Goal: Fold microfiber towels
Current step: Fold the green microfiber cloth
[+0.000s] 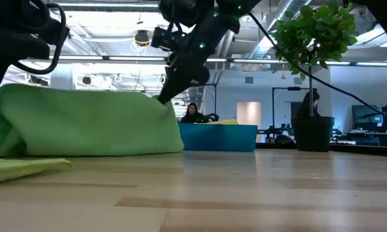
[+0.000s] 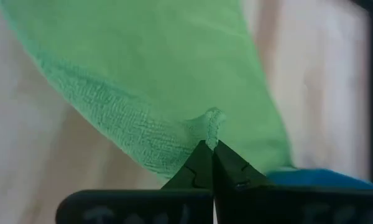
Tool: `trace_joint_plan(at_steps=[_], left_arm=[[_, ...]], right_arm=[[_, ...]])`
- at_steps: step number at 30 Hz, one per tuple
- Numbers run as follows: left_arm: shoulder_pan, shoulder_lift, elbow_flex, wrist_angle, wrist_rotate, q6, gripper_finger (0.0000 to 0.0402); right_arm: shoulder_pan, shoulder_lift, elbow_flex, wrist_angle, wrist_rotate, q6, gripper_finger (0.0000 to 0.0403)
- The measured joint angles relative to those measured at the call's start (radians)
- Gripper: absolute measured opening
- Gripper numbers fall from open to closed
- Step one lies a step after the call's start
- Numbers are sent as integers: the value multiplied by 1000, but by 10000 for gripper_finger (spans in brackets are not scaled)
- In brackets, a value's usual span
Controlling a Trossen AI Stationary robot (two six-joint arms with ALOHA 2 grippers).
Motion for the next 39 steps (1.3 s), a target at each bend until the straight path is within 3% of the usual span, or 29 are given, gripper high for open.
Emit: trace_joint_plan(at_steps=[5, 11, 19, 28, 34, 39], left_arm=[[0, 0, 7, -52, 0, 15, 0], [0, -1, 76, -160, -11, 9, 0], [13, -13, 104, -156, -70, 106, 0], [18, -70, 104, -154, -234, 156, 0], [37, -106, 104, -153, -315, 434, 0], [99, -108, 104, -104, -283, 744, 0]], right_arm=[[-25, 0, 0, -11, 72, 0, 8], [-30, -67, 0, -52, 74, -2, 8], [-28, -164, 0, -87, 74, 1, 8], [-11, -246, 0, -263, 118, 77, 8], [21, -261, -2, -415, 119, 116, 8], [61, -277, -2, -527, 119, 191, 8]])
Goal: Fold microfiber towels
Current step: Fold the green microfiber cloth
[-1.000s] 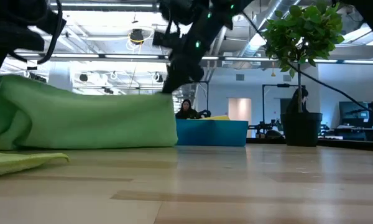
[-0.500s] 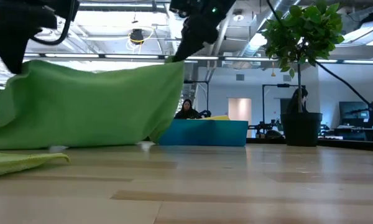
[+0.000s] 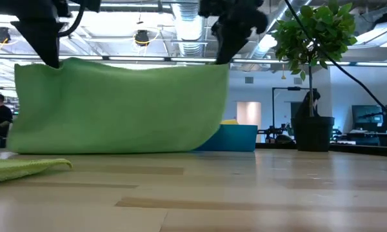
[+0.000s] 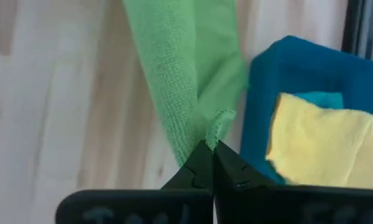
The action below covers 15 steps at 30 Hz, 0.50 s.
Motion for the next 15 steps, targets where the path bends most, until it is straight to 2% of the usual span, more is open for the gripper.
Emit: trace_joint_plan(at_steps=[6, 11, 15], left_arm=[[27, 0, 0, 131, 156, 249, 0], [11, 0, 0, 262, 307, 298, 0], [-17, 0, -4, 390, 340, 300, 0]], right_arm=[[64, -22, 2, -128, -4, 85, 8], [126, -24, 2, -221, -5, 158, 8], [177, -24, 1, -234, -5, 208, 8]])
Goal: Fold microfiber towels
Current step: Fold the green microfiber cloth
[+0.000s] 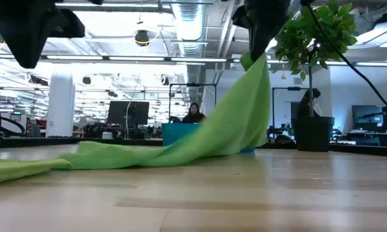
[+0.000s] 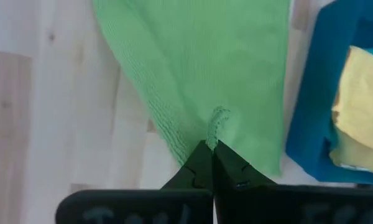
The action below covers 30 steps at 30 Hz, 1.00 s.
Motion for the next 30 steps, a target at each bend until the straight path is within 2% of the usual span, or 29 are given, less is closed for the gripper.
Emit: trace_joint_plan(at_steps=[6, 12, 20, 28, 30], left_arm=[[-63, 0, 0, 151, -186, 34, 0], [-125, 0, -22, 226, -277, 19, 0], [-143, 0, -147, 471, -334, 38, 0], [-102, 1, -169, 519, -282, 2, 0], [-101, 1, -169, 532, -284, 43, 0]], right_arm=[[53, 0, 0, 2, 0, 61, 8], [77, 0, 0, 2, 1, 112, 8], [87, 0, 0, 3, 3, 133, 8], [87, 0, 0, 4, 4, 142, 8], [87, 1, 0, 9, 4, 141, 8]])
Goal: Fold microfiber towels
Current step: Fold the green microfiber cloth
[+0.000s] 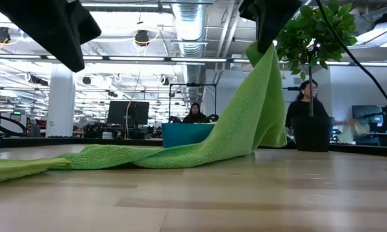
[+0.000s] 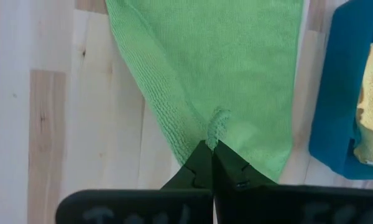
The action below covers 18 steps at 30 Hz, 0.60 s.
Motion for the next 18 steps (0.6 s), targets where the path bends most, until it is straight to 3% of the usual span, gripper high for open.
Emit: trace_joint_plan(at_steps=[6, 18], left_arm=[[-2, 23, 0, 44, -7, 89, 14], [2, 159, 1, 29, 2, 100, 117]], right_arm=[[0, 0, 0, 30, 0, 0, 8], [0, 1, 1, 15, 0, 7, 16]])
